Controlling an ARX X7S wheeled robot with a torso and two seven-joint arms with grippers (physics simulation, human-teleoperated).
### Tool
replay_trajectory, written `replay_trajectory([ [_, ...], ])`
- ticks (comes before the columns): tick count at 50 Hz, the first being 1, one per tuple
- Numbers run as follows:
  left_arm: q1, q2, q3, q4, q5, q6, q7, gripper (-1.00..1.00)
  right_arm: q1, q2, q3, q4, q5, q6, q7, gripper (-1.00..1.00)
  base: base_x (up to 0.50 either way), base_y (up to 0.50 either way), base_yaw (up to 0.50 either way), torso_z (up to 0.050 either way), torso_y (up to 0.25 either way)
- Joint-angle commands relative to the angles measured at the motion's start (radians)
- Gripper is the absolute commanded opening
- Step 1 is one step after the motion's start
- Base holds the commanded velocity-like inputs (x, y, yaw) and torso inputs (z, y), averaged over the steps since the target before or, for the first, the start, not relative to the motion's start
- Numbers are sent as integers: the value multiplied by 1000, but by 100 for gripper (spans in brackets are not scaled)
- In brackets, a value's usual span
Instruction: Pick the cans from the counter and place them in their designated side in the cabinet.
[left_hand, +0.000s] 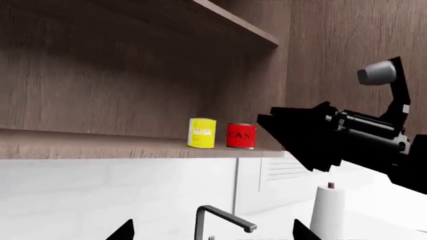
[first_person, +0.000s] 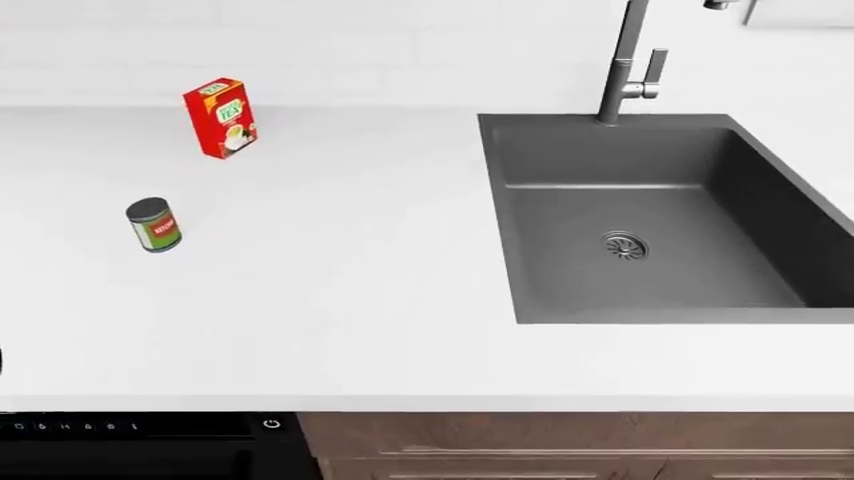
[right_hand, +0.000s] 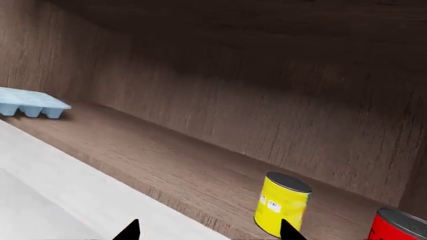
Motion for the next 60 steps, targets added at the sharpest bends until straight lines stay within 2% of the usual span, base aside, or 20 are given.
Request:
replay_trajectory([
  [1,27,-7,6,7,15,14,3,100,-188,5,19,-336,46,164,-92,100,-215,0,0,0,0],
  [3,38,-6,10,11,27,20,10,100,-279,5,16,-560,47,288,-113,100,-221,35,0,0,0],
  [7,80,-12,22,48,82,42,37,100,-425,7,15,-858,54,477,-141,100,-203,225,0,0,0],
  [13,196,-44,51,161,236,114,88,100,-629,4,37,-1198,64,693,-159,100,-117,452,0,0,0],
  [20,356,-55,79,254,349,189,113,100,-843,12,56,-1459,56,814,-174,100,-36,458,0,0,0],
  [22,396,-57,85,272,365,200,112,100,-888,-9,50,-1490,-62,814,-268,100,0,305,0,0,0],
  [24,423,-60,97,296,384,207,114,100,-928,-52,41,-1516,-262,814,-414,100,0,227,0,0,0],
  [25,431,-61,102,305,390,210,114,100,-944,-54,42,-1527,-278,814,-423,100,0,227,0,0,0],
  [34,476,-52,105,326,384,220,102,100,-1096,-52,62,-1534,-56,745,-186,100,0,227,0,0,0],
  [42,494,-61,100,326,381,221,91,100,-1110,-20,45,-1587,-25,806,-172,100,0,324,0,0,0],
  [43,496,-62,100,326,383,223,92,100,-1108,-17,42,-1591,-53,814,-200,100,0,398,0,0,0],
  [45,501,-62,102,324,388,227,96,100,-1100,-48,27,-1581,-280,814,-391,100,0,398,0,0,0],
  [47,503,-61,104,322,390,229,98,100,-1093,-54,20,-1572,-393,814,-493,100,0,342,0,0,0],
  [56,500,-64,104,323,377,225,91,100,-1073,-55,6,-1545,-578,814,-671,100,0,232,0,0,0],
  [60,500,-65,105,323,376,226,90,100,-1067,-55,5,-1537,-597,814,-692,100,0,234,0,0,0],
])
